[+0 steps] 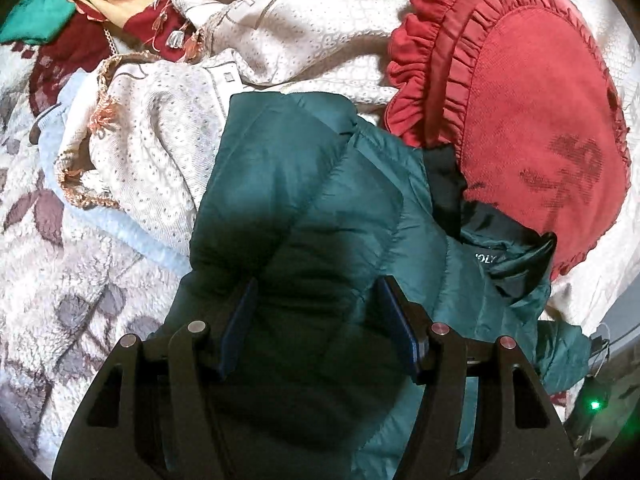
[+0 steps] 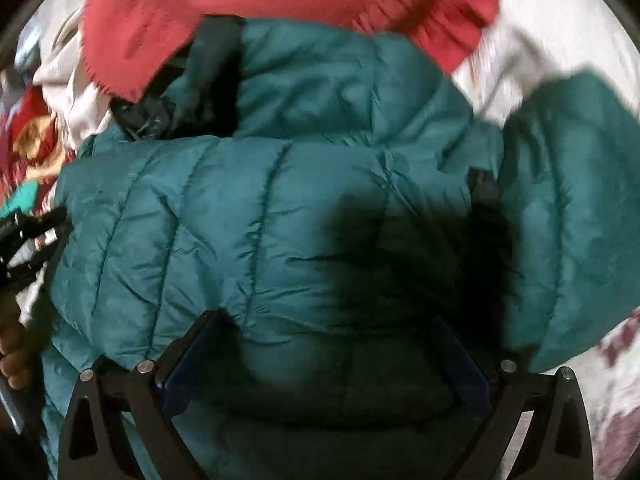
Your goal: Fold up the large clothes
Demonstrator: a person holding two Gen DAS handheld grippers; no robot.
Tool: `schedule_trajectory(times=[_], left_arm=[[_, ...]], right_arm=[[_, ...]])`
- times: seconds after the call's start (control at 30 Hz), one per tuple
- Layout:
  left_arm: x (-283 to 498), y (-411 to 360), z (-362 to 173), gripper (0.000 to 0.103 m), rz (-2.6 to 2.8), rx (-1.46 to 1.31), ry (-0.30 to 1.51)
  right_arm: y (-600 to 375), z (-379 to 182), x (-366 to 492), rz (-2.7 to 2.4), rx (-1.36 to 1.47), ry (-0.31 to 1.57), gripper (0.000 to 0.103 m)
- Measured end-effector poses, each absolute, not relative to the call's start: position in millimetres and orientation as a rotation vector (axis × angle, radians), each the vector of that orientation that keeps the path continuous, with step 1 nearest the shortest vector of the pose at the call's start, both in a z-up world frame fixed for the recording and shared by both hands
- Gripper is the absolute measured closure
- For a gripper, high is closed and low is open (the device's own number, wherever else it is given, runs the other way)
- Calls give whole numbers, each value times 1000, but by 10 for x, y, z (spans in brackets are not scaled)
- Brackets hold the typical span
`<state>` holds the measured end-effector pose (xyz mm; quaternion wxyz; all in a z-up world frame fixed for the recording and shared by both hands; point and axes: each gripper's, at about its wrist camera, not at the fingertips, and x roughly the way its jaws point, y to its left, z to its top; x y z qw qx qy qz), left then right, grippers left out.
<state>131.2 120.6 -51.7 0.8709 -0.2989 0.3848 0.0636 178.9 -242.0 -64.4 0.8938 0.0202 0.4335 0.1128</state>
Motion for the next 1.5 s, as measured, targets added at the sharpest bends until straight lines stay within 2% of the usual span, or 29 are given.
schedule_trajectory(times=[0.1,0.27,0.37,0.43,0.57,0.63,0.7,0.9,1.0,1.07,1.1,1.23,1.33,1.37,1.4,1.5], left_arm=[[1254,1161,-437,41,161,-607,792],[1185,907,-326,41,175,-458,767],[1303,846,-506,41,174,-417,866],[1253,865,-469,41,189,-429,839],[1138,801,-334,41,193,-416,768],[1121,733,-272,41,171,-403,761],[1122,633,-217,41,136,-383,756],[1112,390,-75,41,49,-346,735],[1143,313,-79,41,24,-334,735],[1159,259,-93,41,9,-324,731],[1166,244,-106,41,9,-319,732],[1227,226,-183,41,21,-305,752],[1251,240,-221,41,32,-311,759],[1255,242,-225,41,36,-310,759],[1255,246,-227,41,38,-311,760],[1245,257,-214,41,52,-303,756]], right_arm=[[-2366,-507,1716,234,-1,878,0],[-2267,-174,1472,310,8,735,0],[-2150,-444,1598,273,-56,858,0],[-2119,-633,1652,249,-95,923,0],[-2326,-222,1434,222,-44,760,1],[-2662,33,1270,115,-18,627,1],[-3106,155,1210,-34,36,572,1],[-4937,315,1215,-445,221,519,1],[-5744,386,1284,-484,255,545,2],[-6035,370,1465,-447,230,597,4],[-6130,366,1549,-437,200,626,11],[-6397,242,1828,-355,149,712,13],[-6318,153,1923,-315,100,744,28],[-6260,173,1903,-285,96,726,59],[-6224,184,1885,-248,107,727,84],[-5980,345,1651,-229,70,657,85]])
